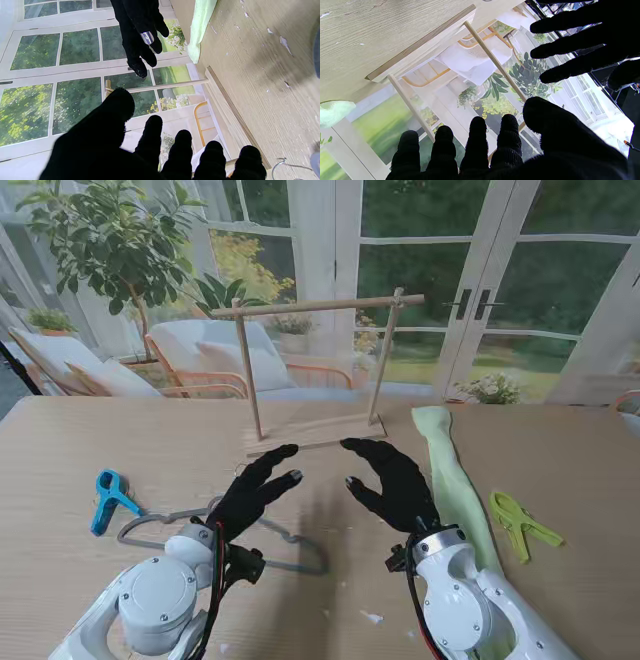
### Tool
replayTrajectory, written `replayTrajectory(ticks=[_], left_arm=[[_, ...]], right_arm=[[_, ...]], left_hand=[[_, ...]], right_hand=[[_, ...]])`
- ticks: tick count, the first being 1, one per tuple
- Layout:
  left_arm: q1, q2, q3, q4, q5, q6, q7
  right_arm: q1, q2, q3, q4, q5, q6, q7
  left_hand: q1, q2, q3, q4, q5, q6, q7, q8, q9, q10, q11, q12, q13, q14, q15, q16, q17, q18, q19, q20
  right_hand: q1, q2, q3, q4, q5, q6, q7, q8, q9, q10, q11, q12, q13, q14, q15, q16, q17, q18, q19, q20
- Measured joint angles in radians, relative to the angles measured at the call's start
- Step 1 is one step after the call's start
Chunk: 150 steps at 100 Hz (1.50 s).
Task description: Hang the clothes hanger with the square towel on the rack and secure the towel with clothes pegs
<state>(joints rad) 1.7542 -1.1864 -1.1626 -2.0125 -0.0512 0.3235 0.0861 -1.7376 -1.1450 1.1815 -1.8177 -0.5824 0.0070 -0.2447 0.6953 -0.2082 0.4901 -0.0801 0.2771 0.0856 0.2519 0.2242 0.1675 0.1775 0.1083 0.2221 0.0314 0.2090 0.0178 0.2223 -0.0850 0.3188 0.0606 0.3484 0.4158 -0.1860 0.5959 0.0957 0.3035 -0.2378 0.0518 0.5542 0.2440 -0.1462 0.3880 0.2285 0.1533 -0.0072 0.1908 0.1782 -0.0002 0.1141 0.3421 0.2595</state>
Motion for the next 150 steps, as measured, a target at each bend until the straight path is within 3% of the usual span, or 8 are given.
replayTrajectory(ticks=[65,79,94,99,110,120,134,150], left_arm=[[-0.011,-0.001,-0.001,0.001,0.0,-0.001,0.007],[-0.008,-0.001,-0.006,0.001,0.003,0.001,0.001],[-0.005,0.001,-0.014,0.0,0.015,0.003,-0.017],[-0.006,0.002,-0.023,-0.004,0.026,0.012,-0.03],[-0.019,0.008,-0.041,-0.007,0.122,0.027,-0.057],[-0.044,0.032,-0.085,-0.009,0.261,0.04,-0.215],[-0.081,0.083,-0.129,0.036,0.395,-0.016,-0.32],[-0.127,0.108,-0.16,0.162,0.554,-0.062,-0.384]], right_arm=[[-0.007,0.0,0.018,-0.002,0.01,-0.011,0.003],[-0.012,0.0,0.017,-0.006,0.001,-0.005,-0.002],[-0.016,0.0,0.016,-0.015,-0.011,0.005,-0.013],[-0.017,-0.001,0.018,-0.017,-0.011,0.005,-0.016],[-0.022,-0.005,0.031,-0.022,0.004,0.005,-0.016],[-0.03,-0.007,0.042,-0.029,0.013,0.005,-0.02],[-0.037,-0.009,0.05,-0.037,0.016,0.005,-0.037],[-0.04,-0.01,0.053,-0.046,0.019,0.005,-0.04]], left_hand=[[0.001,0.0,0.0,0.0,0.0,0.002,0.0,0.0,0.0,0.0,0.008,0.0,0.0,0.0,0.0,0.0,0.0,0.0,0.0,0.0],[0.002,-0.001,0.009,0.0,0.0,0.025,0.0,0.0,0.0,0.0,0.023,0.008,0.0,0.0,0.0,0.0,0.0,0.0,0.0,0.0],[0.028,-0.052,0.072,0.0,0.0,0.037,0.001,0.0,0.0,0.0,0.034,0.046,0.0,0.0,0.0,0.014,0.0,0.0,0.0,0.001],[0.028,-0.071,0.094,0.0,0.0,0.038,0.019,0.001,0.0,0.0,0.046,0.057,0.0,0.0,0.0,0.03,0.007,0.0,0.002,0.033],[0.027,-0.087,0.128,0.0,0.004,0.043,0.021,0.003,0.003,0.0,0.071,0.062,0.0,0.001,0.003,0.066,-0.011,0.0,0.04,0.114],[0.022,-0.092,0.138,0.0,0.004,0.043,0.023,0.012,0.013,0.0,0.101,0.071,0.0,0.012,0.024,0.126,-0.02,0.001,0.081,0.216],[0.011,-0.092,0.138,0.0,0.005,0.043,0.023,0.014,0.019,0.0,0.109,0.072,0.0,0.012,0.027,0.16,-0.022,0.001,0.089,0.273],[0.011,-0.092,0.138,0.0,0.004,0.043,0.023,0.023,0.02,0.0,0.126,0.083,0.0,0.012,0.039,0.188,-0.022,0.001,0.1,0.324]], right_hand=[[0.0,0.0,-0.012,0.0,0.0,0.0,0.0,0.0,0.0,0.0,0.0,0.0,0.0,0.0,0.001,0.0,0.0,0.0,0.0,0.0],[0.0,0.0,-0.012,0.0,0.0,0.0,0.0,0.0,0.0,0.0,0.0,0.0,0.0,0.0,0.01,0.0,0.001,0.0,0.0,0.0],[0.0,0.0,-0.012,0.0,0.0,0.0,0.001,0.0,0.0,0.0,0.0,0.0,0.0,0.0,0.011,0.0,0.003,0.001,0.0,0.0],[0.0,0.0,-0.012,0.0,0.0,0.0,0.001,0.0,0.009,0.0,0.006,0.002,0.0,0.0,0.013,0.001,0.004,0.001,0.0,0.0],[0.0,0.0,-0.012,0.0,0.0,0.0,0.001,0.0,0.009,0.0,0.006,0.002,0.0,0.0,0.013,0.001,0.004,0.001,0.0,0.0],[0.0,0.0,-0.012,0.0,0.0,0.0,0.001,0.0,0.009,0.0,0.006,0.002,0.0,0.0,0.022,0.001,0.01,0.001,0.0,0.0],[0.0,0.0,-0.012,0.0,0.0,0.0,0.001,0.0,0.009,0.0,0.006,0.003,0.0,0.0,0.023,0.001,0.012,0.001,0.0,0.0],[0.0,0.0,-0.012,0.0,0.0,0.0,0.01,0.0,0.01,0.001,0.006,0.003,0.0,0.0,0.026,0.002,0.012,0.002,0.0,0.0]])
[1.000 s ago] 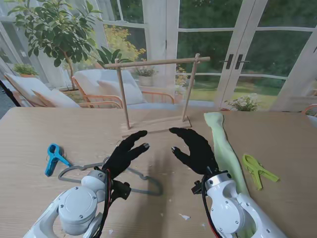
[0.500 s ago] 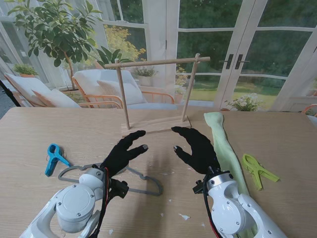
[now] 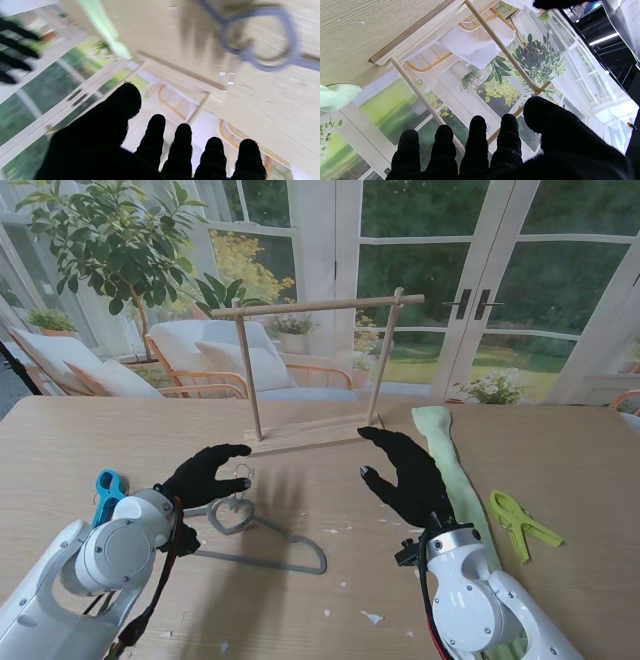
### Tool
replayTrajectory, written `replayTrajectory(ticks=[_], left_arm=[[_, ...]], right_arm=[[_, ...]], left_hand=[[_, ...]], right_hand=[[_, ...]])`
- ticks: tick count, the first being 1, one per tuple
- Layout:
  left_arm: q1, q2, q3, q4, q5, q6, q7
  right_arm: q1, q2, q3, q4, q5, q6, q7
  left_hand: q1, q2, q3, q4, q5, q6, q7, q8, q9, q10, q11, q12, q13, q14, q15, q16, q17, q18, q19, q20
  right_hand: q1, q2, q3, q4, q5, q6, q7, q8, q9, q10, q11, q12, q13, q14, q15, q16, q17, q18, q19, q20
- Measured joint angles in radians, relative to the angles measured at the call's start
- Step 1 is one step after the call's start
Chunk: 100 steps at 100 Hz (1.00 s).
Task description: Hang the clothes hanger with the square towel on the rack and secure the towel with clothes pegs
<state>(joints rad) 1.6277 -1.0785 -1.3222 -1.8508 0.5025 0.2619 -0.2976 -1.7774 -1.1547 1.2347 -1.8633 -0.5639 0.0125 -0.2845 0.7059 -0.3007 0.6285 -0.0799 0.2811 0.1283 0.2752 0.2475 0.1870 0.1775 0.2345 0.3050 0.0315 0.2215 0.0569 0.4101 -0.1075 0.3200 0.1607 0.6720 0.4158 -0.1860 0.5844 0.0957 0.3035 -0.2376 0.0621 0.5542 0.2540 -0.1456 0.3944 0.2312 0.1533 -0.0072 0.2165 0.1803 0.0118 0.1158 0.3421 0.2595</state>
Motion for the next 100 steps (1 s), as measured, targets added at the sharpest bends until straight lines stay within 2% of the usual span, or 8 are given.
replayTrajectory(ticks=[14,29,41,44,60,73,84,100], left_arm=[[-0.033,0.021,-0.009,0.094,0.089,-0.015,-0.054],[-0.053,0.035,-0.007,0.166,0.205,-0.04,-0.059],[-0.073,0.044,0.014,0.213,0.177,-0.028,-0.059],[-0.079,0.045,0.022,0.222,0.177,-0.024,-0.059],[-0.109,0.046,0.059,0.275,0.227,-0.028,-0.061],[-0.135,0.046,0.086,0.333,0.223,-0.039,-0.005],[-0.154,0.044,0.111,0.365,0.224,-0.033,0.012],[-0.179,0.035,0.139,0.408,0.202,-0.02,0.059]], right_arm=[[-0.003,0.0,0.002,-0.004,0.001,0.003,0.001],[-0.011,-0.001,0.008,-0.015,0.002,0.009,-0.002],[-0.016,-0.002,0.01,-0.021,0.0,0.01,-0.011],[-0.017,-0.002,0.01,-0.021,0.0,0.01,-0.012],[-0.019,-0.003,0.012,-0.023,0.0,0.01,-0.013],[-0.02,-0.003,0.012,-0.023,0.0,0.009,-0.013],[-0.02,-0.003,0.012,-0.023,0.0,0.009,-0.013],[-0.019,-0.003,0.012,-0.023,0.001,0.009,-0.013]], left_hand=[[0.0,-0.001,0.01,0.0,-0.003,0.0,0.006,0.014,0.0,0.0,0.005,0.001,0.0,0.0,0.0,0.034,-0.001,0.0,0.012,0.04],[-0.016,-0.018,0.04,0.0,-0.003,0.0,0.015,0.025,0.0,0.0,0.016,0.014,0.0,0.0,0.01,0.06,-0.001,0.0,0.025,0.078],[-0.014,-0.037,0.061,0.0,-0.003,0.0,0.026,0.026,0.001,0.0,0.02,0.014,0.0,0.0,0.012,0.084,-0.001,0.0,0.026,0.092],[-0.036,-0.047,0.071,0.0,-0.003,0.0,0.026,0.026,0.001,0.0,0.025,0.014,0.0,0.0,0.014,0.093,-0.001,0.0,0.026,0.092],[-0.061,-0.085,0.135,0.0,-0.017,-0.027,0.053,0.054,0.001,-0.001,0.028,0.024,0.0,0.0,0.025,0.135,0.005,0.0,0.034,0.131],[-0.061,-0.096,0.161,-0.001,-0.016,-0.043,0.097,0.074,0.001,-0.001,0.029,0.048,0.0,0.0,0.025,0.149,0.013,0.0,0.036,0.143],[-0.061,-0.097,0.171,-0.001,-0.018,-0.045,0.11,0.084,0.001,-0.001,0.029,0.05,0.0,0.0,0.025,0.16,0.014,0.0,0.036,0.145],[-0.061,-0.097,0.173,-0.001,-0.053,-0.074,0.112,0.085,0.001,-0.001,0.007,0.05,0.0,0.0,0.026,0.162,0.014,0.0,0.036,0.154]], right_hand=[[0.0,0.0,0.0,0.0,0.0,0.0,0.0,0.008,0.0,0.0,0.0,0.0,0.0,0.0,0.007,0.002,0.0,0.0,0.0,0.0],[0.0,0.0,0.0,0.0,0.0,0.0,0.001,0.008,0.0,0.0,0.0,0.0,0.0,0.0,0.009,0.003,0.0,0.0,0.0,0.0],[0.0,0.0,0.0,0.0,0.01,0.0,0.003,0.008,0.0,0.0,0.0,0.0,0.0,0.0,0.01,0.004,0.0,0.0,0.0,0.0],[0.0,0.0,0.0,0.0,0.01,0.0,0.003,0.008,0.0,0.0,0.0,0.0,0.0,0.0,0.01,0.004,0.0,0.001,0.0,0.0],[0.0,0.0,0.001,0.0,0.011,0.0,0.005,0.009,0.0,0.0,0.0,0.0,0.0,0.0,0.011,0.004,0.001,0.001,0.0,0.0],[0.0,0.0,0.001,0.0,0.011,0.001,0.005,0.009,0.0,0.0,0.0,0.0,0.0,0.0,0.022,0.008,0.002,0.001,0.0,0.0],[0.0,0.0,0.001,0.0,0.011,0.001,0.006,0.009,0.0,0.0,0.0,0.0,0.0,0.0,0.022,0.009,0.002,0.001,0.0,0.0],[0.0,0.0,0.001,0.0,0.011,0.001,0.011,0.009,0.0,0.0,0.0,0.0,0.0,0.001,0.023,0.01,0.002,0.001,0.0,0.0]])
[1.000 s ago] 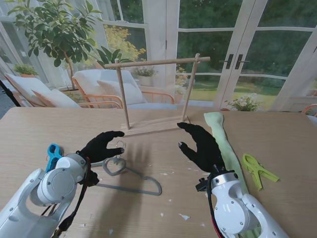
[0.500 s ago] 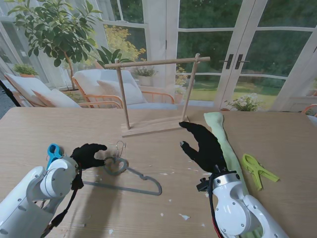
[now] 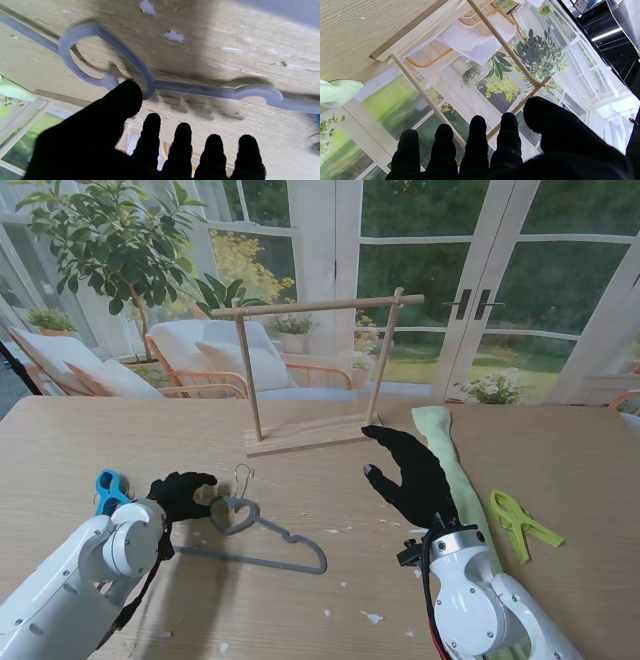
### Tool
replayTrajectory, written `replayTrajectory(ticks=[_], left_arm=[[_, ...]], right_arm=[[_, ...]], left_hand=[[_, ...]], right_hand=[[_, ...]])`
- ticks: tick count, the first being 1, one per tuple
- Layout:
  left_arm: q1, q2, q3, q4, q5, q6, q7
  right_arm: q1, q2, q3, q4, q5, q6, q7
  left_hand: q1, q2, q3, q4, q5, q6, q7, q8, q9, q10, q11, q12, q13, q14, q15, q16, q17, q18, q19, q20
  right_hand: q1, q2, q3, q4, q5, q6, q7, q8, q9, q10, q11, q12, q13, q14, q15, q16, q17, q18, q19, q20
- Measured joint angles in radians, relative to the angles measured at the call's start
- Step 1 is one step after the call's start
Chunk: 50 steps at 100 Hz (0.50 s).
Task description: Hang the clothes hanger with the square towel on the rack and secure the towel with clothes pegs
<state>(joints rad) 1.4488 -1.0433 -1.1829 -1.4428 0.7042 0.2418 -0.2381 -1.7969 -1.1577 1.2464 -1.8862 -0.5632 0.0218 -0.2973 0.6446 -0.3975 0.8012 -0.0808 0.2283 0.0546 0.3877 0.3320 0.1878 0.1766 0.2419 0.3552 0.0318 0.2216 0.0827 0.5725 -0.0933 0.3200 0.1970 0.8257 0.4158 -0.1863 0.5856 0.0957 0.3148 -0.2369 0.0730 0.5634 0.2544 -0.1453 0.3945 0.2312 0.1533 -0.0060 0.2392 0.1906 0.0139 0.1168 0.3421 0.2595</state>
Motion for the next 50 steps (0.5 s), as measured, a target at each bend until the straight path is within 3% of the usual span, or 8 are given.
replayTrajectory(ticks=[8,29,50], left_arm=[[-0.014,-0.006,0.015,0.028,-0.012,-0.001,0.034],[-0.056,-0.016,0.059,0.076,-0.072,0.02,0.044],[-0.083,-0.026,0.09,0.106,-0.106,0.034,0.066]], right_arm=[[0.0,0.0,0.0,0.0,0.0,0.0,0.0],[0.001,0.0,-0.001,0.001,0.0,0.001,0.001],[0.001,0.0,-0.001,0.002,0.0,0.001,0.002]], left_hand=[[0.001,0.0,0.011,0.0,0.001,-0.014,0.011,0.003,0.0,0.0,0.0,0.011,0.0,0.0,0.001,0.01,0.0,0.0,0.0,0.0],[0.027,-0.01,0.038,0.0,0.027,-0.021,0.154,0.087,0.0,0.0,0.0,0.035,0.0,0.0,0.02,0.023,0.01,0.0,0.0,0.002],[0.09,-0.027,0.057,-0.001,0.027,-0.022,0.467,0.332,-0.001,-0.001,0.019,0.054,0.0,0.0,0.038,0.037,0.001,0.011,0.001,0.014]], right_hand=[[0.0,0.0,0.0,0.0,0.0,0.0,0.002,0.0,0.0,0.0,0.0,0.0,0.0,0.0,0.0,0.0,0.0,0.0,0.0,0.0],[0.0,0.0,0.0,-0.008,0.0,0.001,0.005,0.001,0.0,0.0,0.0,0.0,0.0,0.0,0.0,0.0,0.008,0.0,0.0,0.0],[0.0,0.0,0.0,-0.008,0.0,0.001,0.005,0.011,0.0,0.0,0.0,0.0,0.0,0.0,0.0,0.0,0.008,0.0,0.0,0.0]])
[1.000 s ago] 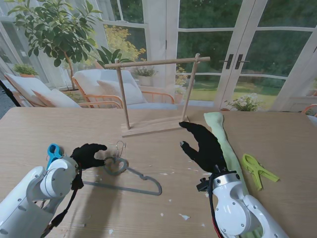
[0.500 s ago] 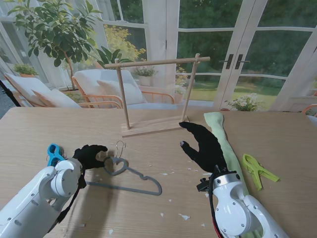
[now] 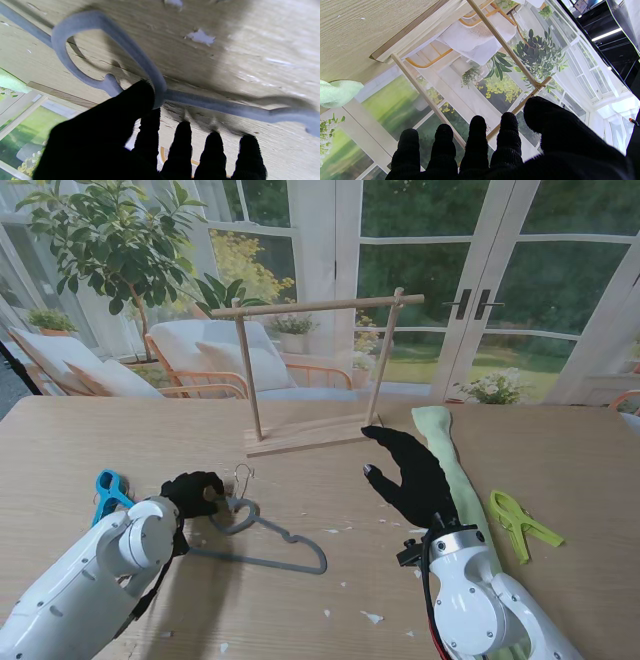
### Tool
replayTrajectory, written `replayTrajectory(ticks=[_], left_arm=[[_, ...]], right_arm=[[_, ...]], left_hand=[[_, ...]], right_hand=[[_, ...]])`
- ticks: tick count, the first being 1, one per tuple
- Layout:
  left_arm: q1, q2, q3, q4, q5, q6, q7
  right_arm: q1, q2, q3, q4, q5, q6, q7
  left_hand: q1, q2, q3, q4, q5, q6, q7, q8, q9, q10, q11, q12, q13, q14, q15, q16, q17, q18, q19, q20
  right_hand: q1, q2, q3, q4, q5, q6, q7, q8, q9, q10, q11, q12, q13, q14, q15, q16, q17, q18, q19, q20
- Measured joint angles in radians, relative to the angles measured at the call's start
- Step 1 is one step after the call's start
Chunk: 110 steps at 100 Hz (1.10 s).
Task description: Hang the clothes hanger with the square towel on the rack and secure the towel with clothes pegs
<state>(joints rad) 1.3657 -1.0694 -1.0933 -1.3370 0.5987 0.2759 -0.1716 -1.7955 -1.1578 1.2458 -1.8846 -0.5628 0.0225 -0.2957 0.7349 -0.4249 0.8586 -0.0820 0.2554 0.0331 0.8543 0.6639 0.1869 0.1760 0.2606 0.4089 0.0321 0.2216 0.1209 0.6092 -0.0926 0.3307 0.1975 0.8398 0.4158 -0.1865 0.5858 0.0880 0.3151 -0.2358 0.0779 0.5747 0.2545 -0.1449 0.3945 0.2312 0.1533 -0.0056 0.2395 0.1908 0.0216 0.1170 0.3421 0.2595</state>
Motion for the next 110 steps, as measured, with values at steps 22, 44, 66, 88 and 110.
replayTrajectory(ticks=[22,44,66,88,110], left_arm=[[-0.013,-0.014,0.012,0.027,-0.02,-0.016,0.046],[-0.012,-0.019,0.005,0.024,-0.033,-0.016,0.049],[0.013,-0.023,-0.021,-0.01,-0.045,-0.016,0.06],[0.026,-0.029,-0.041,-0.039,-0.066,-0.019,0.071],[0.044,-0.031,-0.069,-0.069,-0.062,-0.045,0.081]], right_arm=[[0.001,0.0,0.0,0.001,0.0,0.001,0.0],[0.002,0.0,-0.001,0.001,0.0,0.001,0.001],[0.005,0.0,-0.001,0.003,0.004,0.001,0.005],[0.014,0.0,-0.01,0.009,0.003,0.008,0.009],[0.014,0.0,-0.011,0.009,0.003,0.008,0.011]], left_hand=[[0.185,-0.07,-0.089,-0.075,0.076,0.063,0.272,0.224,0.003,0.0,0.114,0.033,0.001,0.011,0.069,0.013,0.015,0.001,-0.002,-0.001],[0.221,-0.082,-0.097,-0.075,0.124,0.193,0.4,0.381,0.023,-0.003,0.226,0.092,0.011,0.018,0.124,0.013,0.034,0.001,-0.002,-0.001],[0.224,-0.096,-0.097,-0.075,0.176,0.229,0.409,0.456,0.237,0.014,0.333,0.145,0.11,0.076,0.255,0.013,0.122,0.053,0.048,0.025],[0.231,-0.096,-0.099,-0.075,0.178,0.154,0.397,0.488,0.652,0.039,0.263,0.359,0.363,0.147,0.418,0.034,0.154,0.117,0.553,-0.085],[0.248,-0.106,-0.084,-0.075,0.175,0.1,0.25,0.37,0.789,0.039,0.36,0.381,0.525,0.172,0.546,0.065,0.215,0.155,0.79,-0.205]], right_hand=[[0.0,0.0,0.0,0.0,0.0,0.001,0.001,0.001,0.0,0.0,0.0,0.0,0.0,0.0,0.0,0.0,0.0,0.0,0.0,0.0],[0.0,0.0,0.0,0.0,0.0,0.001,0.001,0.001,0.0,0.0,0.0,0.0,0.0,0.0,0.0,0.0,0.0,0.0,0.0,0.0],[0.0,0.0,0.0,0.0,0.001,0.001,0.002,0.001,0.0,0.0,0.0,0.0,0.0,0.0,0.0,0.0,0.0,0.0,0.0,0.0],[0.0,0.0,0.0,0.0,0.001,0.003,0.002,0.002,0.0,0.0,0.0,0.0,0.0,0.0,0.0,0.0,0.0,0.0,0.0,0.0],[0.0,0.0,0.0,0.0,0.001,0.006,0.005,0.002,0.0,0.0,0.0,0.0,0.0,0.0,0.001,0.0,0.0,0.0,0.0,0.0]])
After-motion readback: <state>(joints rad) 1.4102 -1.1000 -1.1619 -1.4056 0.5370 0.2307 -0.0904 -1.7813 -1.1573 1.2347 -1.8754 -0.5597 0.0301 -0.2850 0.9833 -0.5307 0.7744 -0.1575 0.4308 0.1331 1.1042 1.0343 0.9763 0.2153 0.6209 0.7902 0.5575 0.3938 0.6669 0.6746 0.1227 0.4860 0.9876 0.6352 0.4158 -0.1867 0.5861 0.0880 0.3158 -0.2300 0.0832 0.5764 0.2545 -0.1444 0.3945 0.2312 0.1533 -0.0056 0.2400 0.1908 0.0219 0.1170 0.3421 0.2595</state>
